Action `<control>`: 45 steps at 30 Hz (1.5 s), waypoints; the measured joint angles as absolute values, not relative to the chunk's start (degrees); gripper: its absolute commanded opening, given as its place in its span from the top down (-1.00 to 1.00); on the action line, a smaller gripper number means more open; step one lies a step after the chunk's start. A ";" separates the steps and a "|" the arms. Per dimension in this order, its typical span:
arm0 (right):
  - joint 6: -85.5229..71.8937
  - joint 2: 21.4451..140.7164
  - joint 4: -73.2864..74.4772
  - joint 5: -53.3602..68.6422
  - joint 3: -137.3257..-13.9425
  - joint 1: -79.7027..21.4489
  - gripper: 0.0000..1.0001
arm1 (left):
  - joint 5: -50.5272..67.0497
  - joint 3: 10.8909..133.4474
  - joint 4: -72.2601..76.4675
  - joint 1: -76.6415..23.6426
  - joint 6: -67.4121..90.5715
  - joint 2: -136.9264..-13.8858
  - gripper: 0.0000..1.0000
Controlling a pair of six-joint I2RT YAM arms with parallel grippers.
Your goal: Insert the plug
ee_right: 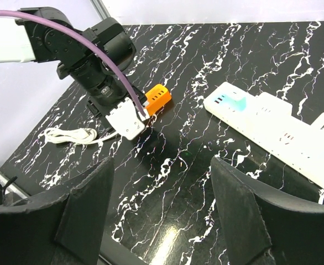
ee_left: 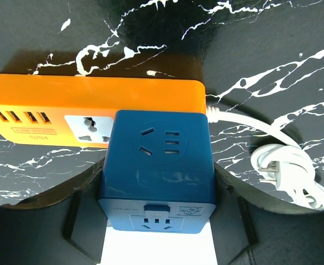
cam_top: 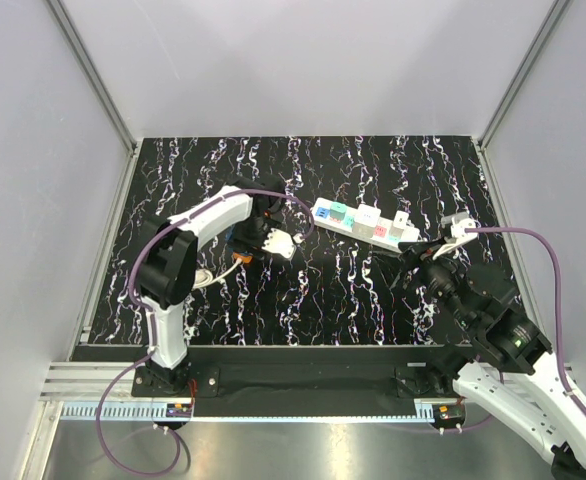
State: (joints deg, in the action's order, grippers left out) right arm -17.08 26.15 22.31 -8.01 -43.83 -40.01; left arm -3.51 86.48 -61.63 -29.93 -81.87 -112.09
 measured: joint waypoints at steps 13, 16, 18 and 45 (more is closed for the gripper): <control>-16.25 27.42 22.65 -10.55 -43.83 -40.01 -0.55 | 2.72 82.85 -53.74 -27.99 -81.30 -111.85 -0.98; -16.08 27.90 22.72 -11.44 -43.83 -40.01 -0.55 | 4.32 82.83 -53.80 -27.79 -80.99 -110.54 -0.98; -15.99 28.40 22.87 -11.66 -43.83 -40.01 -0.55 | 5.32 82.83 -53.91 -27.66 -80.53 -108.73 -0.98; -34.65 37.95 29.95 -12.45 -51.16 -40.03 -0.99 | 19.88 63.61 -16.64 -35.75 -0.51 -53.98 -0.98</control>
State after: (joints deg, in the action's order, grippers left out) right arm -34.65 37.95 29.95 -12.45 -51.16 -40.03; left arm 19.88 63.61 -16.64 -35.75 -0.51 -53.98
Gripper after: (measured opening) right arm 0.994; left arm 0.987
